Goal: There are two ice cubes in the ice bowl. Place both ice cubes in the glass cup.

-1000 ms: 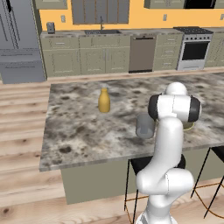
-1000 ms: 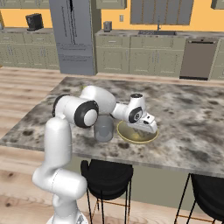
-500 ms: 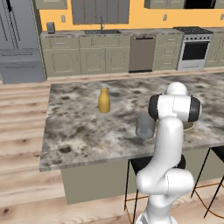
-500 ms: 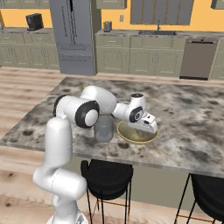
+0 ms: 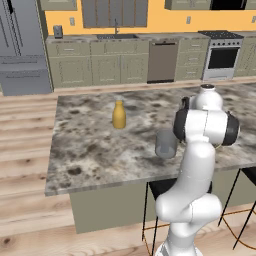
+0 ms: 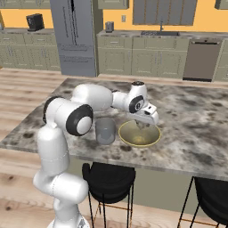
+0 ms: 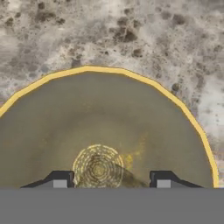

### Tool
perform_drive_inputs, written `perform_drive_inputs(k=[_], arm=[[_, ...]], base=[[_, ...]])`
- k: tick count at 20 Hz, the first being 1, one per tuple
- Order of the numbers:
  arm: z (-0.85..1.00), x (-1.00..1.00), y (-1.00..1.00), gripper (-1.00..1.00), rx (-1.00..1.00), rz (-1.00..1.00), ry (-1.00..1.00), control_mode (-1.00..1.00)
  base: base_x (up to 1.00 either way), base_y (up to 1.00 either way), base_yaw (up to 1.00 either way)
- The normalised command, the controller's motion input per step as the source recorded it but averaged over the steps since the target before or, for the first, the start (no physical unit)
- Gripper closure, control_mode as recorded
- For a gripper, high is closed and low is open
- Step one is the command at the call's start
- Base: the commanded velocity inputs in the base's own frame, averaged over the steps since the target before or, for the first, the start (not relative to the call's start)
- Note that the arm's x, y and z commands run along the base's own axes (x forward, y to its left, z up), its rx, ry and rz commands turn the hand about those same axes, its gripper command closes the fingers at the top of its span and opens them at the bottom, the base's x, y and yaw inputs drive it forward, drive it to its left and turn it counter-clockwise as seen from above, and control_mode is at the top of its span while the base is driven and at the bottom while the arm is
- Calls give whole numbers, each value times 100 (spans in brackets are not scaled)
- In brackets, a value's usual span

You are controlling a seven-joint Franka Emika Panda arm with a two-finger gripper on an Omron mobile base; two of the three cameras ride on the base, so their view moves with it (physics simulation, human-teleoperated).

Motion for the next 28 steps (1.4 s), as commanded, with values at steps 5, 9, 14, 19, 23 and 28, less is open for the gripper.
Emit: perform_drive_inputs(k=[5, 9, 14, 19, 23, 28], arm=[[52, -5, 91, 100, 8, 7, -1, -100], [17, 0, 100, 100, 14, 2, -2, -100], [10, 2, 98, 100, 12, 0, 0, -100], [-2, 9, 65, 100, -1, 0, 4, -100], [-20, 10, 3, 100, -9, 2, 7, -100], [-26, -2, 13, 100, -1, 3, 5, -100]], base=[[0, 0, 0], [0, 0, 0], [0, 0, 0], [0, 0, 0], [0, 0, 0], [0, 0, 0]])
